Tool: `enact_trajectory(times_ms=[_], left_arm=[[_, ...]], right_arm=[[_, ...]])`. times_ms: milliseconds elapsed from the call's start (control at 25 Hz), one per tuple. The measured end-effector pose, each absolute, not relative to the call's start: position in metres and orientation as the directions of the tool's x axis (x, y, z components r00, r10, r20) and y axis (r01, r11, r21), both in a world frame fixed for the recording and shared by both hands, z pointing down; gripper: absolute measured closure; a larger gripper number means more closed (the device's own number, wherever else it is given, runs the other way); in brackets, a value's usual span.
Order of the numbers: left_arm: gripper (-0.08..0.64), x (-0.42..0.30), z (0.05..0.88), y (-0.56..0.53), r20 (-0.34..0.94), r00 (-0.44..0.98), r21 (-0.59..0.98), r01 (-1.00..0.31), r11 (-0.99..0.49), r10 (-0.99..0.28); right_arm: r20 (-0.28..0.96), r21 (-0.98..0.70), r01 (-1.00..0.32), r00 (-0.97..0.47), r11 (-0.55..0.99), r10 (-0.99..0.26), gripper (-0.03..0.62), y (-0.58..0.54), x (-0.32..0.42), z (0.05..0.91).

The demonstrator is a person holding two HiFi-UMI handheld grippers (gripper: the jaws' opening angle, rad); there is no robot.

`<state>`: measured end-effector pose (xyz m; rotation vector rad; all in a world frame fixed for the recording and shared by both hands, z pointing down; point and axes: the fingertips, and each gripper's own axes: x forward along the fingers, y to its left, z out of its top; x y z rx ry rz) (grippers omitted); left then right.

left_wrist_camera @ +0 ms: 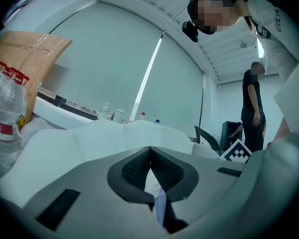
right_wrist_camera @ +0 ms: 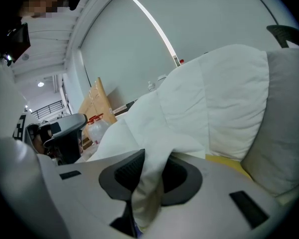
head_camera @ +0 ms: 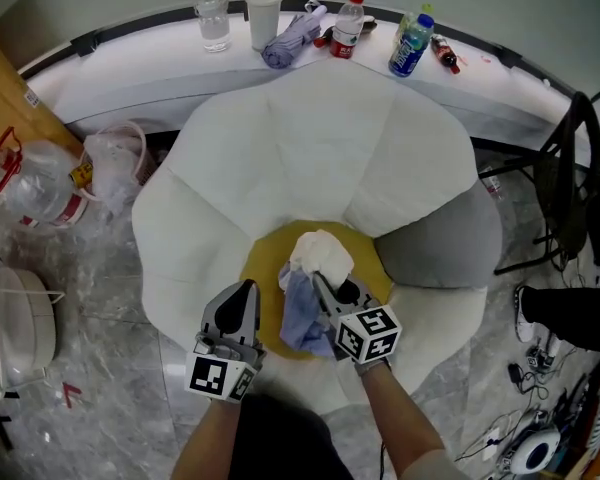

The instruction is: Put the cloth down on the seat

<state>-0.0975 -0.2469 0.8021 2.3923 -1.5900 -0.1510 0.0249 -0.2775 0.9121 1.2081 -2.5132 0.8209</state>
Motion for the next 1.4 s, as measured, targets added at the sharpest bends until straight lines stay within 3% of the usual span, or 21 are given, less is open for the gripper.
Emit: enact_trajectory(times_ms=[280, 640, 1040, 1400], left_arm=[[0.546, -0.09, 0.812, -0.252, 0.08, 0.403, 0.291, -0.885, -0.365, -0.912], [0.546, -0.087, 0.802, -0.251, 0.1, 0.405, 0.29, -0.886, -0.362, -0.909], [0.546, -0.072, 0.766, -0.246, 0.1, 0.425, 0.289, -0.877, -0.383, -0.899], [0.546, -0.069, 0.722, -0.245, 0.091, 0.437, 0.285, -0.873, -0.396, -0.895]], right_arm=[[0.459, -0.309, -0.786, -0.617, 0.536, -0.639, 0.472, -0.275, 0.039, 0.909], [0.522, -0.304, -0.848, -0.53, 0.435, -0.669, 0.376, -0.276, 0.069, 0.911], [0.549, -0.312, -0.876, -0.482, 0.368, -0.683, 0.359, -0.265, 0.1, 0.882], [0.515, -0.273, -0.872, -0.49, 0.407, -0.703, 0.365, -0.262, 0.096, 0.829]])
